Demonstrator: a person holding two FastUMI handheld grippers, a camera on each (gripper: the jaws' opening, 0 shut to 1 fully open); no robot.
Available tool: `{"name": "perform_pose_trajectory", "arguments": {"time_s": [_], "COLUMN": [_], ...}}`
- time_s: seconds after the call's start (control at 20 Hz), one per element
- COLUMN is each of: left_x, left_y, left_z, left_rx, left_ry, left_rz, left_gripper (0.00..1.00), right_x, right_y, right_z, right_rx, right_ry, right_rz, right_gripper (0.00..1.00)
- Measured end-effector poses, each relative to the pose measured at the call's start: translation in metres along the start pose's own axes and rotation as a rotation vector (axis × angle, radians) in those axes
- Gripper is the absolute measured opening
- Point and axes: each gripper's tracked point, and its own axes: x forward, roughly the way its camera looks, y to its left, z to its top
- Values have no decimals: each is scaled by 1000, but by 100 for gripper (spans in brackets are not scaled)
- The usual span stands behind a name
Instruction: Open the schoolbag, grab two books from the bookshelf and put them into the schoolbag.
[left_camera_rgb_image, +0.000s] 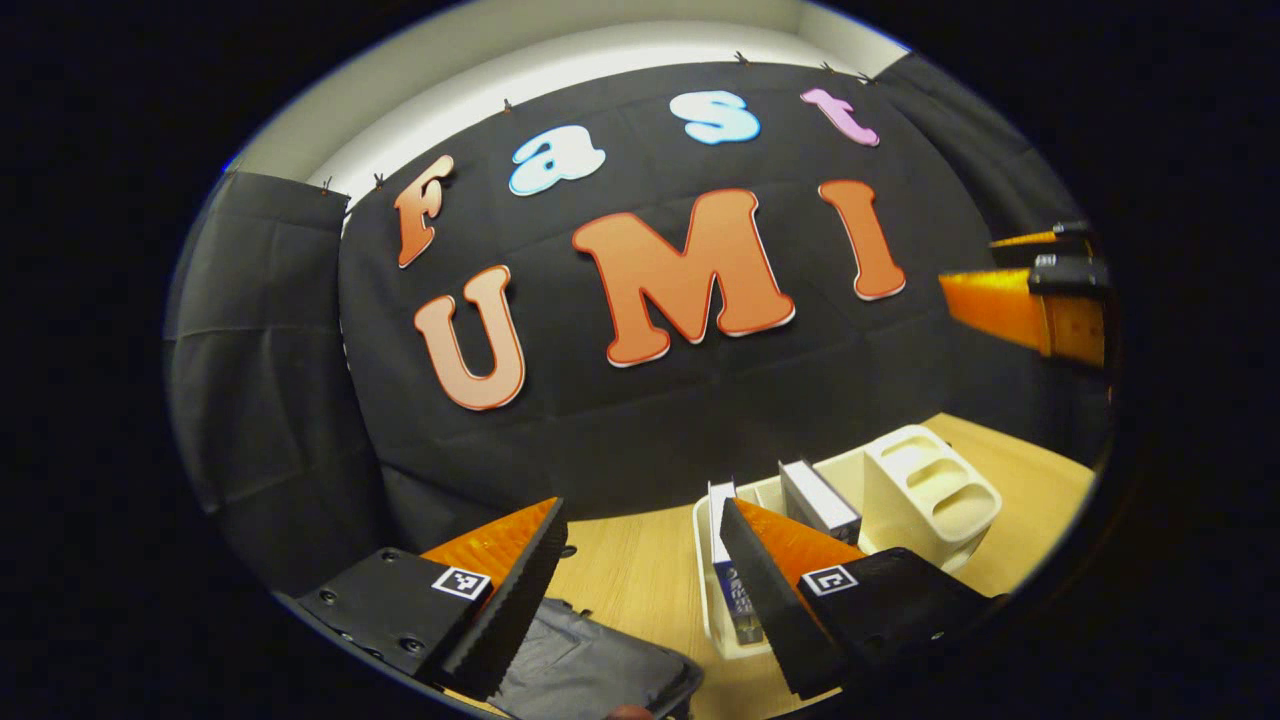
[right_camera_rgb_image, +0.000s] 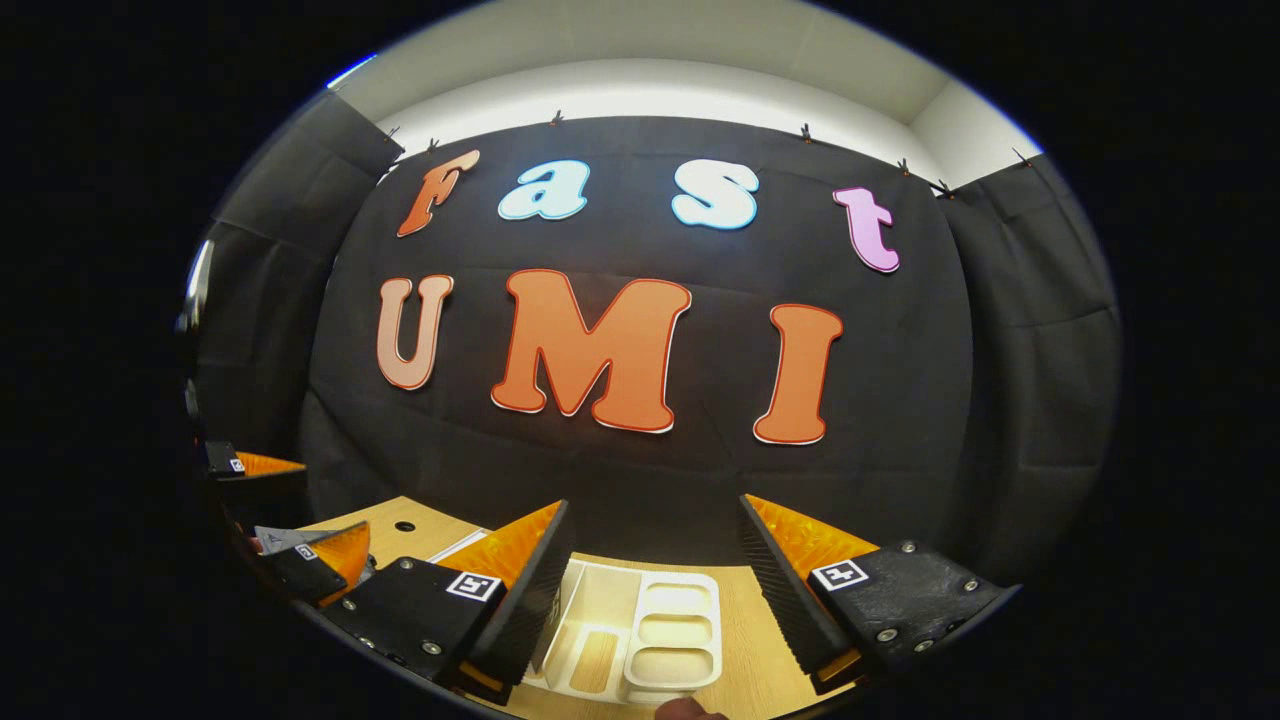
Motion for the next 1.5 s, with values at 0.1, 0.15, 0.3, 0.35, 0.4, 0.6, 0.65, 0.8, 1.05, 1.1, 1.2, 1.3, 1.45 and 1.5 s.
{"name": "perform_pose_trajectory", "arguments": {"time_s": [0.1,0.15,0.3,0.35,0.4,0.6,0.65,0.8,1.05,1.1,1.2,1.3,1.45,1.5], "left_x": [0,0,-2,-2,-5,-10,-11,-15,-14,-14,-17,-18,-27,-32], "left_y": [-3,-4,-6,-8,-10,-14,-16,-9,6,10,19,28,35,39], "left_z": [-32,-44,-90,-105,-120,-179,-189,-222,-268,-275,-289,-295,-286,-277], "left_rx": [38,59,157,194,221,321,355,443,519,534,564,581,608,612], "left_ry": [74,99,192,229,251,360,387,450,551,559,590,598,583,569], "left_rz": [8,14,19,16,19,5,-5,-4,-8,-8,1,23,56,66], "left_gripper": [97,97,97,98,97,97,96,96,87,95,95,93,90,90], "right_x": [3,5,10,13,15,27,30,40,52,54,55,57,58,59], "right_y": [-4,-6,-9,-9,-10,-16,-17,-15,-6,-5,-2,3,8,9], "right_z": [-5,-7,-15,-18,-21,-29,-31,-40,-46,-47,-49,-50,-47,-47], "right_rx": [-4,-3,0,-2,-11,-26,-25,-38,-33,-38,-37,-33,-39,-38], "right_ry": [3,6,18,22,23,32,35,47,63,61,65,70,64,61], "right_rz": [-4,-5,-4,1,0,-4,-6,-5,17,20,28,40,53,58], "right_gripper": [97,97,97,97,97,97,97,97,97,97,97,97,97,97]}}
